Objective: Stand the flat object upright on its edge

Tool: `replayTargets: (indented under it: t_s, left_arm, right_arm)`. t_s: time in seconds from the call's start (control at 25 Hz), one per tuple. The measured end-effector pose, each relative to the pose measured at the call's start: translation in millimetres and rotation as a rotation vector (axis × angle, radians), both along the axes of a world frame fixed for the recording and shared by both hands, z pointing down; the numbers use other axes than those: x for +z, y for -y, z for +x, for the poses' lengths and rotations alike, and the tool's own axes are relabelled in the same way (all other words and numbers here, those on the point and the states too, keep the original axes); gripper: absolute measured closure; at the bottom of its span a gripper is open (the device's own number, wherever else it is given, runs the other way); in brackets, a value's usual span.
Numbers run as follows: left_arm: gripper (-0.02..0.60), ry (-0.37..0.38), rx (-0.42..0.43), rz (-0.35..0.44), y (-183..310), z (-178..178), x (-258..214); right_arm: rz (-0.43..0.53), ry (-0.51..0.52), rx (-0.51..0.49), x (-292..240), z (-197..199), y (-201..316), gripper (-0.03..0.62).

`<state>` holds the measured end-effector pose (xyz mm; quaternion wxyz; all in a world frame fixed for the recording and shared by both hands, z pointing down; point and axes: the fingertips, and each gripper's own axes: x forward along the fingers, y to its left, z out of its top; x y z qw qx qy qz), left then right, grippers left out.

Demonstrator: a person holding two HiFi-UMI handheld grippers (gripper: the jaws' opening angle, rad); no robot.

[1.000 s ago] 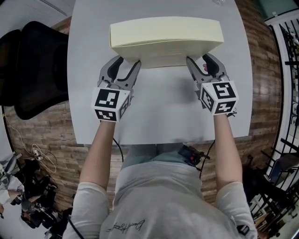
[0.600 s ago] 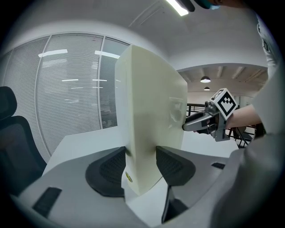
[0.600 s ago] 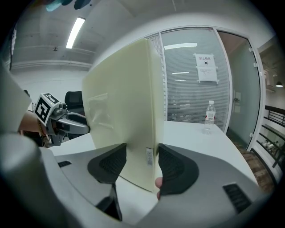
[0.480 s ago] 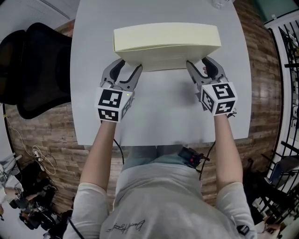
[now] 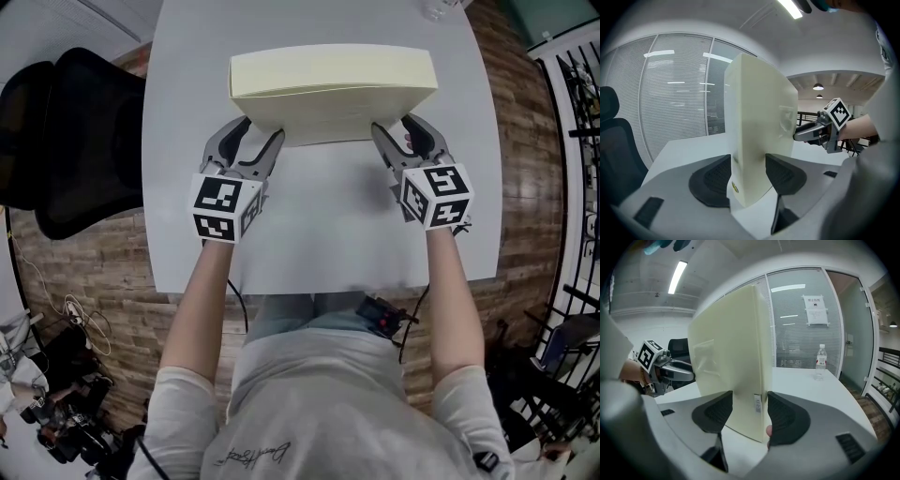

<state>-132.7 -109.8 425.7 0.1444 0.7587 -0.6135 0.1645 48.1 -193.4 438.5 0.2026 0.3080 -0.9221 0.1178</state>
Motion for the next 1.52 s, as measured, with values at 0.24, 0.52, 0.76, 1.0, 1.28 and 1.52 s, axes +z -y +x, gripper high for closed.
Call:
replayTargets:
  t_s: [0.24,0.52,0.76,1.0,1.28,1.52]
  left_arm:
    - [0.324,-0.009,0.001,0.004,2.7,-0.6,-3.0]
    - [0.322,-0.013,-0.004,0.007,-0.1,-1.7,-5.7]
    - [0.322,-0.022,-0.005,-0.002,-4.1,-0.3,-8.0]
    - [0.322,-0.037,-0.004,-0.017,-13.6,5.9,-8.9]
    - [0.329,-0.057,0.011,-0.030,-25.7,10.4,-5.8]
    - [0.416,-0.027,0.029,-0.038,-45.0,15.6,-9.0]
  right_arm:
    - [-0.006,0.004,0.006,0.8,-0.4,1.3,0.342]
    - [-0.002,-0.003,0.004,-0.3,0.9,-1.0,0.341]
    - [0.001,-0.012,-0.003,-4.8,4.2,-4.5,0.341]
    - [-0.003,-0.013,0.002,-9.7,10.5,-10.8,0.341]
    - [-0.009,-0.022,0.003,-10.7,10.6,-24.3,0.356]
    - [-0.008,-0.015,-0.008,-20.4,11.4,-44.8,0.448]
